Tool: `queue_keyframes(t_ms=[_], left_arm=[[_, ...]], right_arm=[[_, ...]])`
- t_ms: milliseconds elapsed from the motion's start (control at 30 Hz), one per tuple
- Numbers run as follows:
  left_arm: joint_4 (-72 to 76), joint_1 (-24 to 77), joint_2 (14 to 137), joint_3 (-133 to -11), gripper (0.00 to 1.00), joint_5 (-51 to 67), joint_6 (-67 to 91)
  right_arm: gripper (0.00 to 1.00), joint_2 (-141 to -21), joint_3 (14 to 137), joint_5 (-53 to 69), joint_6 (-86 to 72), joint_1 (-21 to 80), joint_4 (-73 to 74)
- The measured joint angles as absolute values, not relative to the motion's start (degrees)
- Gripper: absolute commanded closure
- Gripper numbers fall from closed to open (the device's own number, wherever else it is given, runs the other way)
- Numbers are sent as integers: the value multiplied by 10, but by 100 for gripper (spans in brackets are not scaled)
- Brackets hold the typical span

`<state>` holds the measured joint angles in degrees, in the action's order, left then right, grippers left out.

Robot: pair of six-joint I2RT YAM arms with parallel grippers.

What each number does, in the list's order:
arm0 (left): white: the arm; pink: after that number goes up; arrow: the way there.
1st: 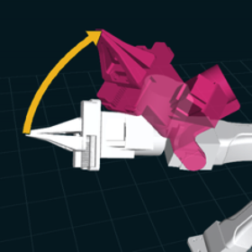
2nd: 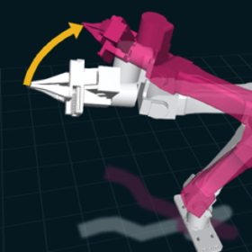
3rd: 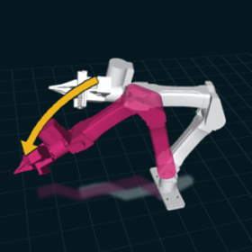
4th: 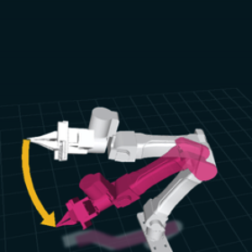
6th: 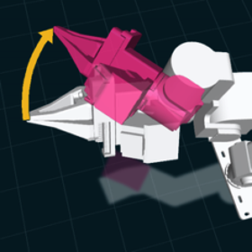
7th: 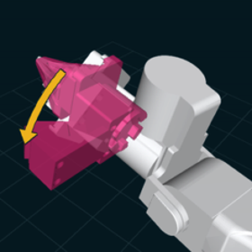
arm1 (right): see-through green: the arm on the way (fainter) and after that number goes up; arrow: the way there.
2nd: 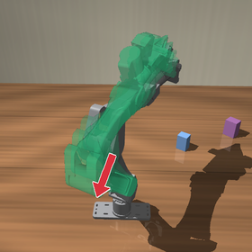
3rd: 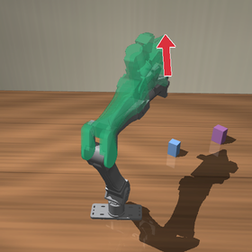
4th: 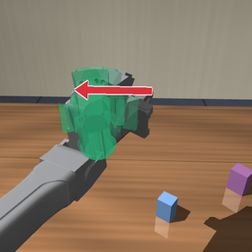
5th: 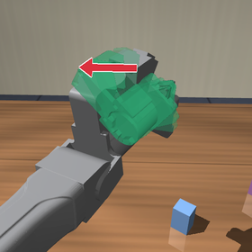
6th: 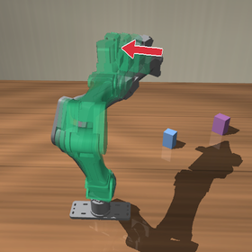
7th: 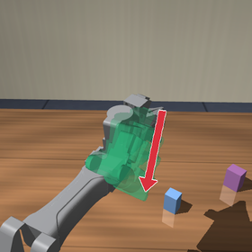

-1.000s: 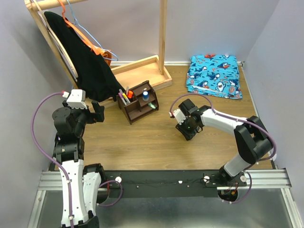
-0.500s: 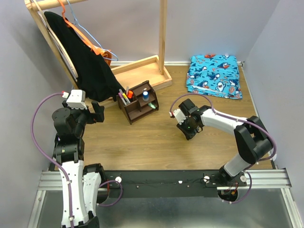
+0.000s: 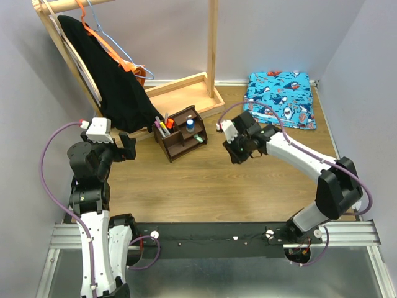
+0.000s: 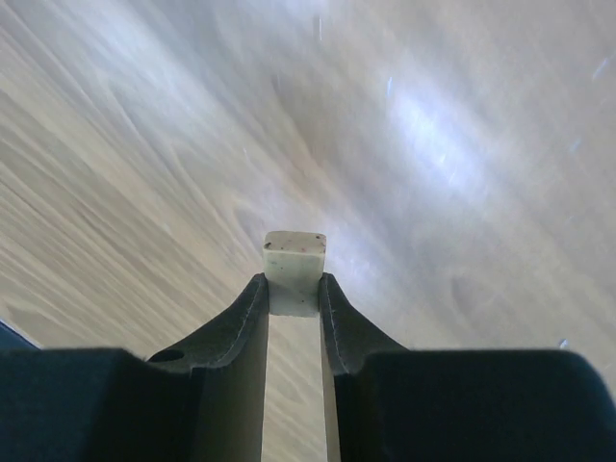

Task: Sort the stationery into containers
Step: Pick up the stationery from the center of the board, then place the stationery in the storage box.

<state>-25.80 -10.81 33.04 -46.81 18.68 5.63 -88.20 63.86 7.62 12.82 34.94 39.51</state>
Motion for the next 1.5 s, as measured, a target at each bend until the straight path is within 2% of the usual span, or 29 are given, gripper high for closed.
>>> queue_keyframes(t_ms=[167, 600, 1500], left_arm=[[-258, -108, 332, -469, 2, 187, 57], [-263, -112, 307, -478, 2, 187, 56], [-265, -113, 296, -479, 2, 186, 56]], right_arm=[[99, -938, 739, 91, 105, 373, 377], [99, -1089, 860, 101, 14, 405, 355], [99, -1202, 984, 50, -6, 459, 301]])
